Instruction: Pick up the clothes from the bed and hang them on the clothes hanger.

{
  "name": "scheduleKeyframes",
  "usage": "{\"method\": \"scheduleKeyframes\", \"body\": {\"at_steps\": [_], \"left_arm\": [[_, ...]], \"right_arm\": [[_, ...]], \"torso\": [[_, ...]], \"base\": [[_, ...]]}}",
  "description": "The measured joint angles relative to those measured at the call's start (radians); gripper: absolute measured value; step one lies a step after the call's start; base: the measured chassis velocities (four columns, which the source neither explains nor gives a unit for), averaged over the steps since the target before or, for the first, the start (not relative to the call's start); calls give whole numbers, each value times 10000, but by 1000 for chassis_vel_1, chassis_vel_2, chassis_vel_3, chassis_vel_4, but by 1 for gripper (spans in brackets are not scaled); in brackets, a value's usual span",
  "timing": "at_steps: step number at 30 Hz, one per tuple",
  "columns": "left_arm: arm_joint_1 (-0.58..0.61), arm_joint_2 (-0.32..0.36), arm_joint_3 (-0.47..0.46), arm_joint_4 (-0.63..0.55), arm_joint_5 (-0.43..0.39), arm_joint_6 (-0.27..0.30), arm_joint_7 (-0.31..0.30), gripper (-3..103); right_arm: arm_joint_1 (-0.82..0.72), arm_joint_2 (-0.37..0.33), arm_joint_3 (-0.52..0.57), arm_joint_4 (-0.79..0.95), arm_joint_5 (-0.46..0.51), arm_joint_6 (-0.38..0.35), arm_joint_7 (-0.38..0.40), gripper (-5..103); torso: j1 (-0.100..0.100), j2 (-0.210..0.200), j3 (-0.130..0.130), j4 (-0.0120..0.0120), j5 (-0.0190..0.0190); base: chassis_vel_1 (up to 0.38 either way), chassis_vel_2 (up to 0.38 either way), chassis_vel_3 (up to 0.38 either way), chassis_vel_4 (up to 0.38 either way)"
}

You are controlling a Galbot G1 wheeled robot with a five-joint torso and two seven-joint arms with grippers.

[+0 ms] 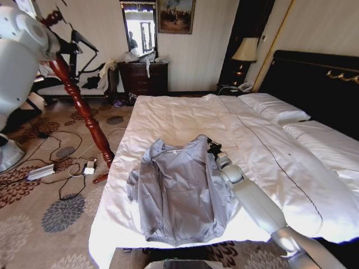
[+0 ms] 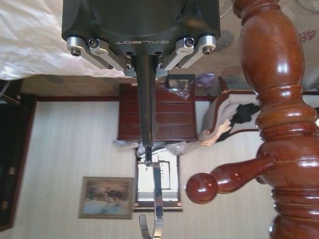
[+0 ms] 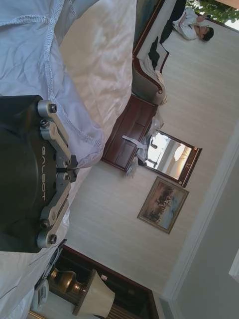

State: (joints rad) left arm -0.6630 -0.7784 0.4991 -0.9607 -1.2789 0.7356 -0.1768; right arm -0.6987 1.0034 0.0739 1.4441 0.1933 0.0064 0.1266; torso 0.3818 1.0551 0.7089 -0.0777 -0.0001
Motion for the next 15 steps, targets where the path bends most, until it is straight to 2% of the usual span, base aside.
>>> {"method": "scheduleKeyframes", "body": {"at_steps": [7, 10, 12, 13, 15], "left_arm": [[277, 495, 13, -877, -88, -1, 678, 16], [944, 1169, -79, -1894, -264, -185, 1055, 16], [1823, 1753, -341, -2724, -267, -795, 1591, 16], [1823, 1753, -341, -2724, -267, -795, 1591, 16], [2969, 2361, -740, -3581, -118, -1556, 2282, 16]], "right_arm": [[20, 14, 2, -41, 10, 1, 6, 0], [-3, 34, 2, -68, 4, 0, 17, 0], [-15, 43, 9, -95, 6, 0, 18, 0], [-15, 43, 9, -95, 6, 0, 18, 0], [-15, 46, 10, -108, 13, 0, 22, 0]], "torso": [[0, 0, -1, -5, 3], [-1, 0, -1, -3, 2], [0, 1, -1, 1, -2], [0, 1, -1, 1, -2], [-1, 0, 0, 0, -3]], "base": [[0, 0, 0, 0], [0, 0, 0, 0], [0, 0, 0, 0], [0, 0, 0, 0], [0, 0, 0, 0]]}}
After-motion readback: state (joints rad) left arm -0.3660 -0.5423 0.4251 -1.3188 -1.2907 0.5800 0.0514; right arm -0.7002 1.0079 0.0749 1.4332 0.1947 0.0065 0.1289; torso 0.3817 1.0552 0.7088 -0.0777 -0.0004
